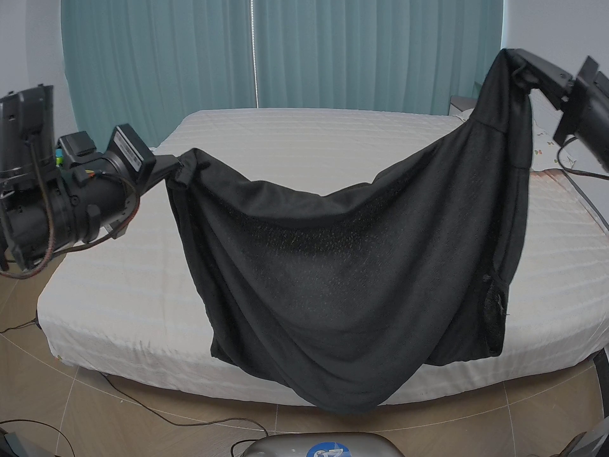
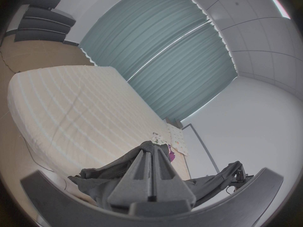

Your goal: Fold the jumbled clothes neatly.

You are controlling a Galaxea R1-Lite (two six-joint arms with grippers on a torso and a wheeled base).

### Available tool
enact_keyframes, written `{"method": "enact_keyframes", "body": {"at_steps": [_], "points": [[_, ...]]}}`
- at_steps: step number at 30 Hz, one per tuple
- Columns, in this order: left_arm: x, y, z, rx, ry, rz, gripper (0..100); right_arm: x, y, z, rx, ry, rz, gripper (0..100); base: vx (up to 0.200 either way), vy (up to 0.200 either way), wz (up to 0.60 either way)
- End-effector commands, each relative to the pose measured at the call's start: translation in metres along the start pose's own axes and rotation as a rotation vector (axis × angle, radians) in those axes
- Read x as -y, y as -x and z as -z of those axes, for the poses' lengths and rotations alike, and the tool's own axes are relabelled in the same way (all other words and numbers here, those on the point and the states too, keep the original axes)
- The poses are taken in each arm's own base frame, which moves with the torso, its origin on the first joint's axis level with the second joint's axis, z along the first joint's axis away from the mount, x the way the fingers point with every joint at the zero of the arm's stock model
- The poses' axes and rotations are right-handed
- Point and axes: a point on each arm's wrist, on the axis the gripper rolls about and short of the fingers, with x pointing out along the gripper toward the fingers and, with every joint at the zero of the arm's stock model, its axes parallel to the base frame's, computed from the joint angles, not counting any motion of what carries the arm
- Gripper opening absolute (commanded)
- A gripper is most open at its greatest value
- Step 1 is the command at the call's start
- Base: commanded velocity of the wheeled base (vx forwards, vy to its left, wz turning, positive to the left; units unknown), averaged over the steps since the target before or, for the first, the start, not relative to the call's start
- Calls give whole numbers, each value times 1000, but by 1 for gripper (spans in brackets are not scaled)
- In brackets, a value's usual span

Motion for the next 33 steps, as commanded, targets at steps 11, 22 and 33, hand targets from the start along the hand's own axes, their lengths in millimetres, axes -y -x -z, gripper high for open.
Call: {"method": "enact_keyframes", "body": {"at_steps": [11,22,33], "points": [[-42,-118,35,-121,25,-201,0,122,-76,51,-108,3,256,0,200,0,0],[-44,-141,31,-99,29,-205,0,132,-79,56,-82,36,279,0,200,0,0],[-59,-167,37,-108,30,-242,0,155,-79,64,-99,26,339,0,200,0,0]]}}
